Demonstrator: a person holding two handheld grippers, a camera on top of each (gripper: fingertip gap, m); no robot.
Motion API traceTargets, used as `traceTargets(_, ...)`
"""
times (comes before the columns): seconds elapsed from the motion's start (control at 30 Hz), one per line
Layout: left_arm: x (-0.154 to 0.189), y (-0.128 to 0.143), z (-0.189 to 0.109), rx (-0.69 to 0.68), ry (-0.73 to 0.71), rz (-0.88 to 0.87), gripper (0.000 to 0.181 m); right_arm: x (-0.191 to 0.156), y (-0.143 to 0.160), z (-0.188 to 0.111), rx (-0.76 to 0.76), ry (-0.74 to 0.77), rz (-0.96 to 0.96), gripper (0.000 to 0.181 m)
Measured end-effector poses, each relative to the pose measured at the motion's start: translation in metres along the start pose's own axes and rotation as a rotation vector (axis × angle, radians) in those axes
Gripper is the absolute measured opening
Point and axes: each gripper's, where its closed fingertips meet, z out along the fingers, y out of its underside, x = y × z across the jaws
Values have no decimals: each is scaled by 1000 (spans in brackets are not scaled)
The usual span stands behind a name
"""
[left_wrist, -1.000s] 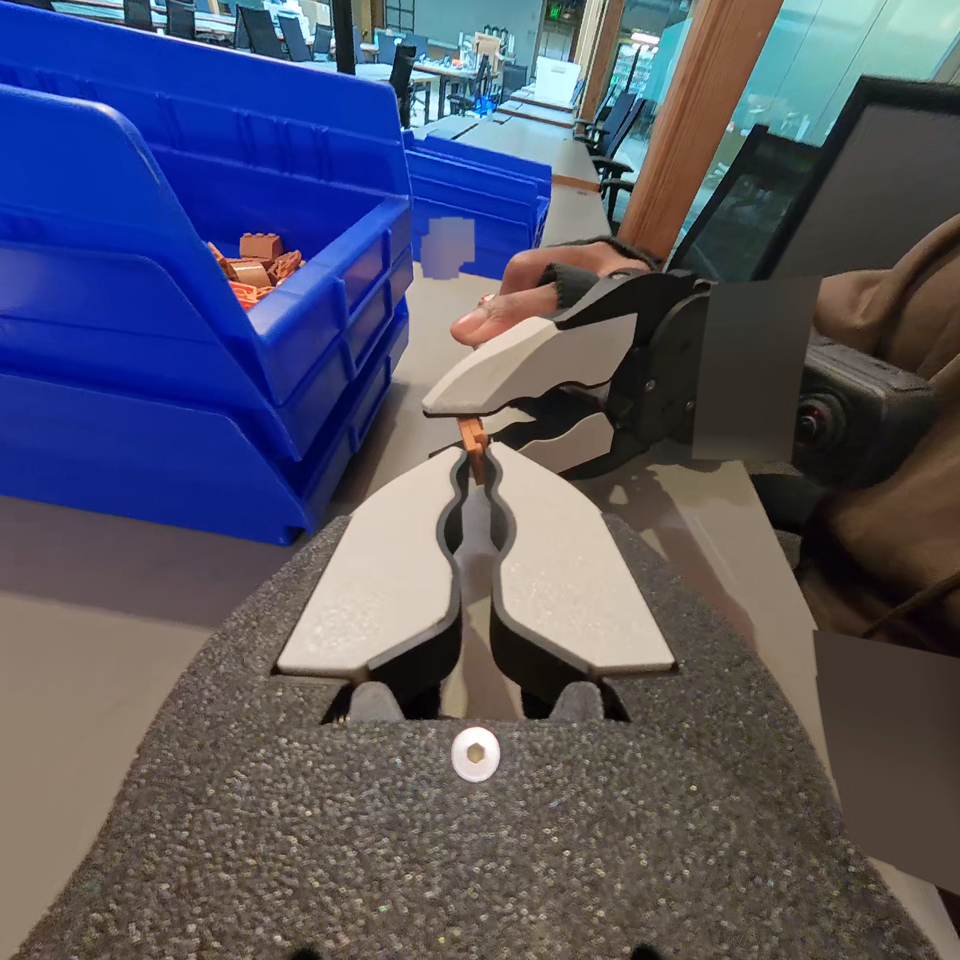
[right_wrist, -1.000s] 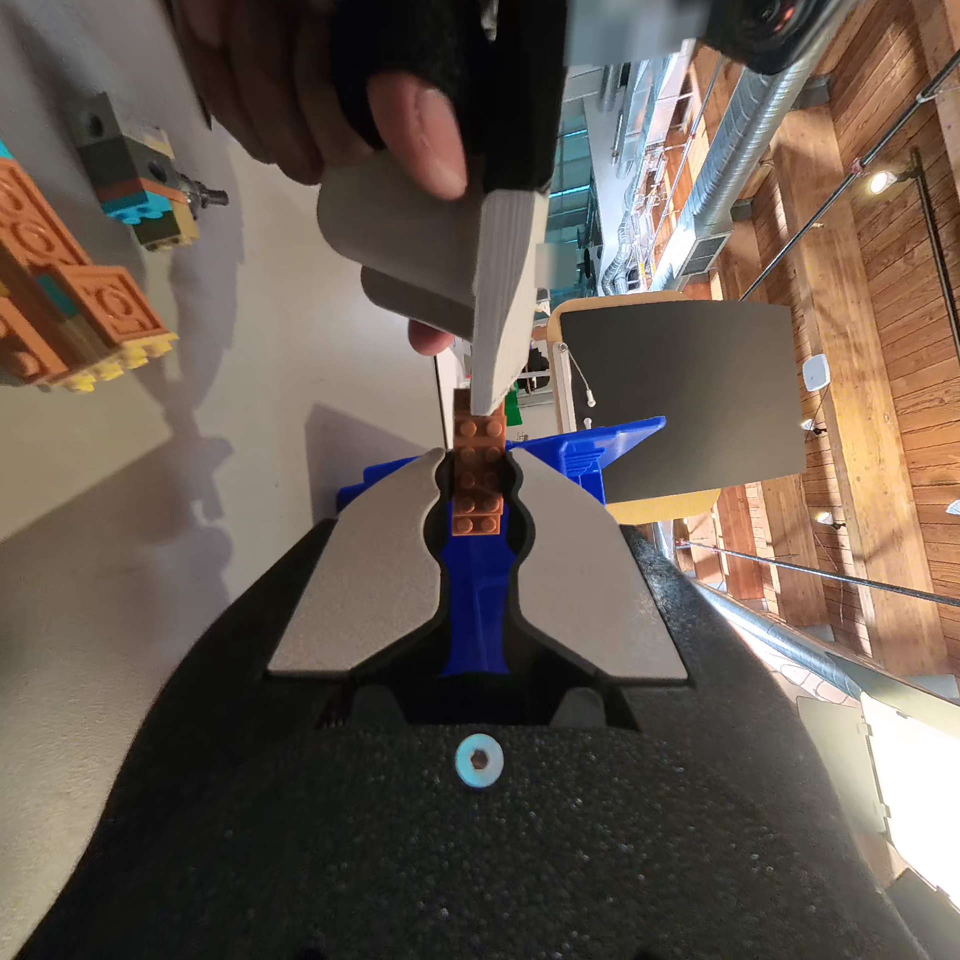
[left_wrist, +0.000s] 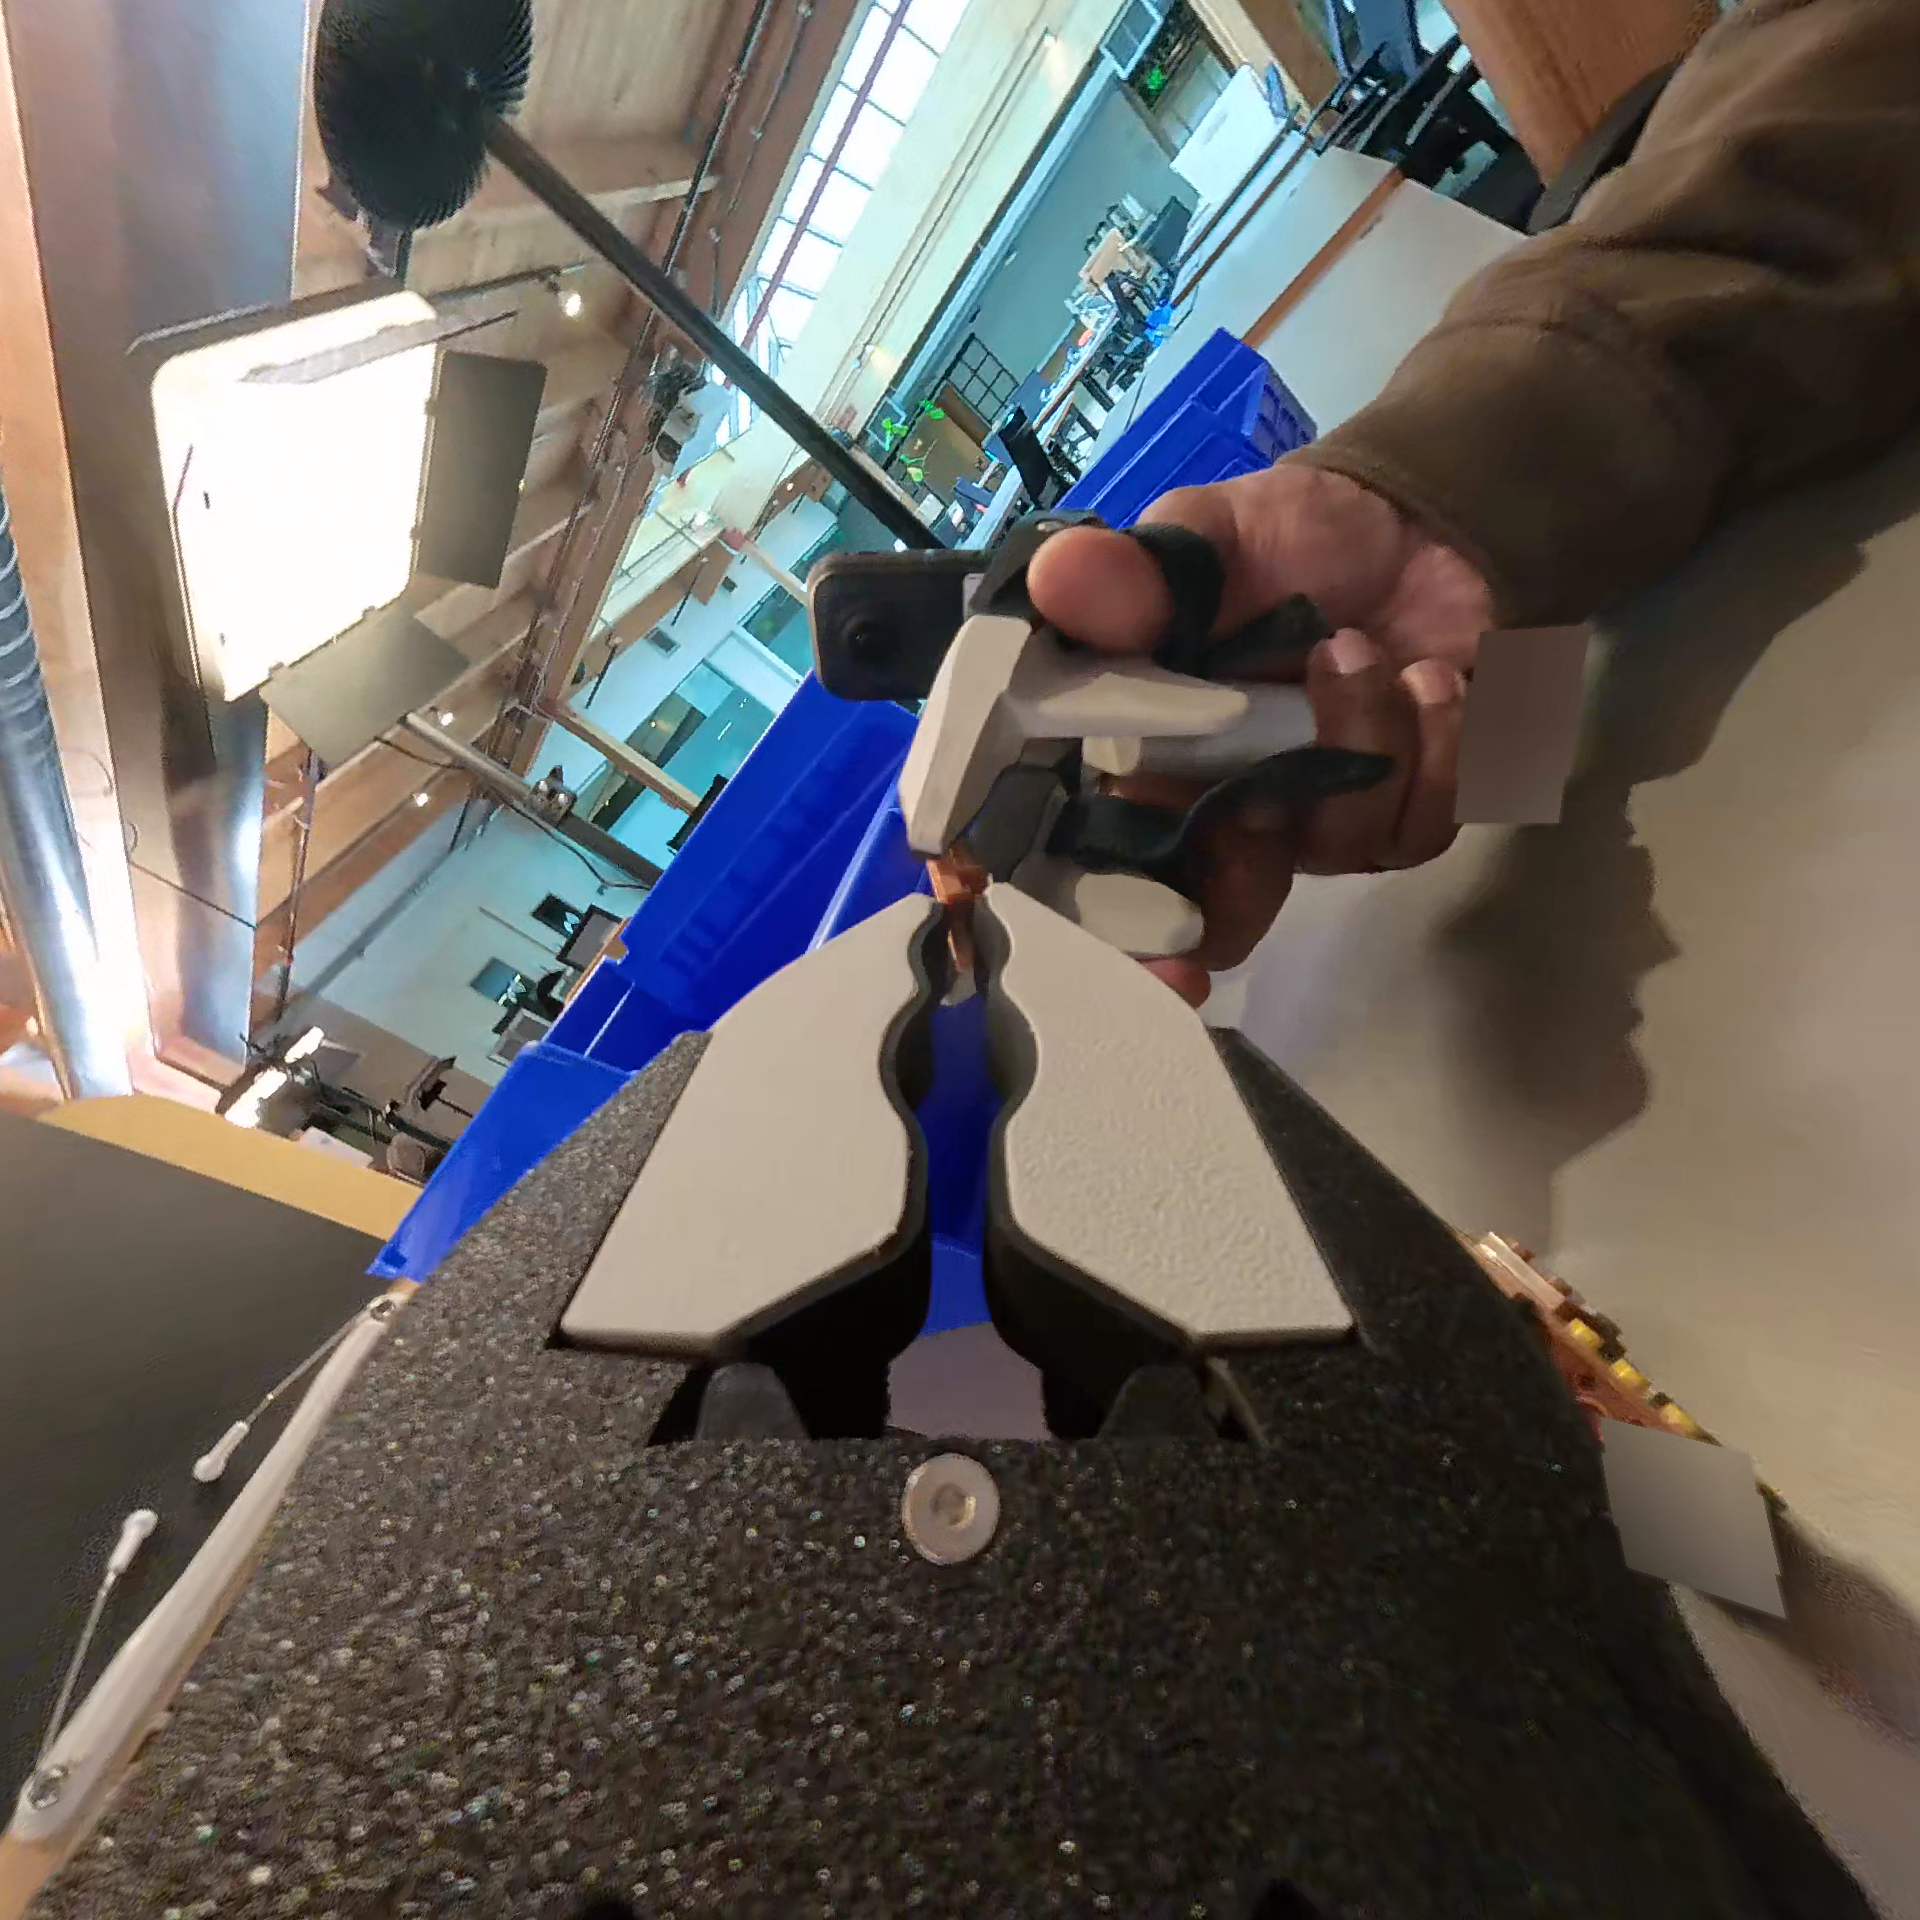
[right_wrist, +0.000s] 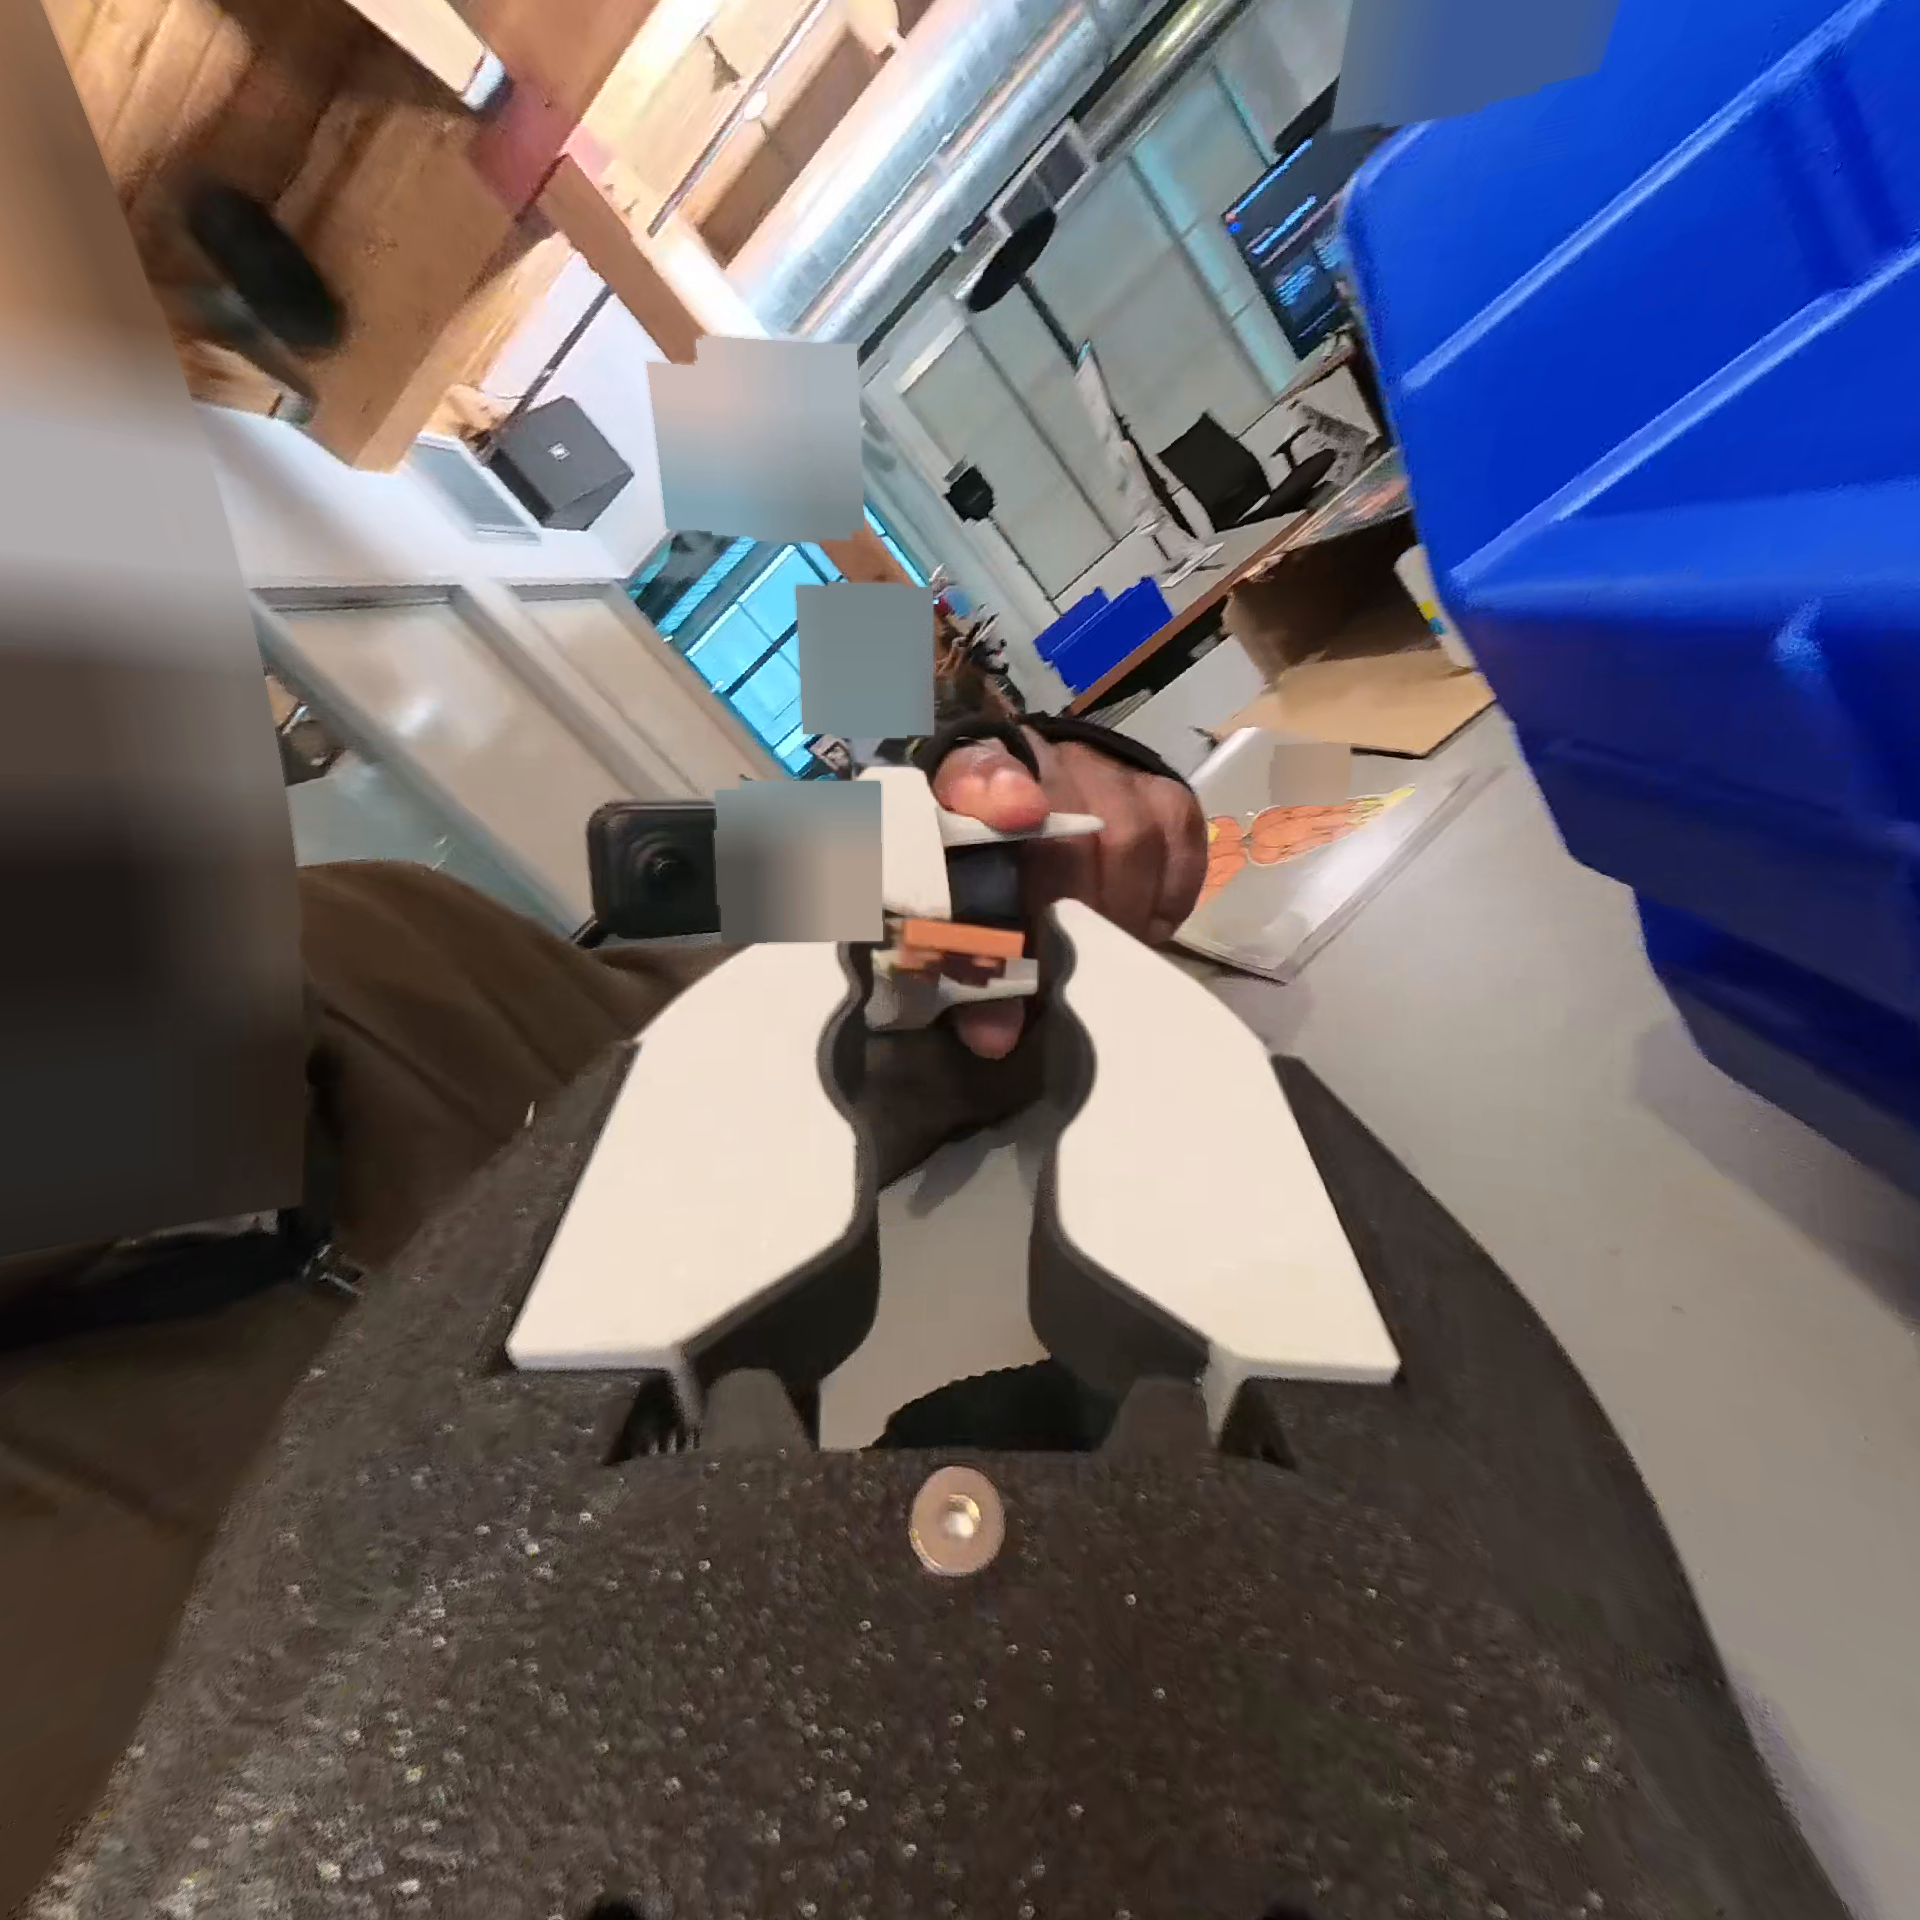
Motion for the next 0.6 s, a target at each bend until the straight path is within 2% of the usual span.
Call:
traceTargets(0.07, 1, -2, 0, 4, -1, 25, 4, -5, 1, 1, -1, -37, -4, 19)
traceTargets(0.17, 2, -3, 0, 14, 14, 0, 4, -8, 3, 0, -17, -56, -26, 18)
traceTargets(0.33, 3, -9, -2, 65, 101, -230, 6, -14, 7, -1, -65, -46, -169, 18)
traceTargets(0.6, 10, -3, 0, 48, 240, -490, 8, -8, 16, -5, -155, 22, -327, 18)
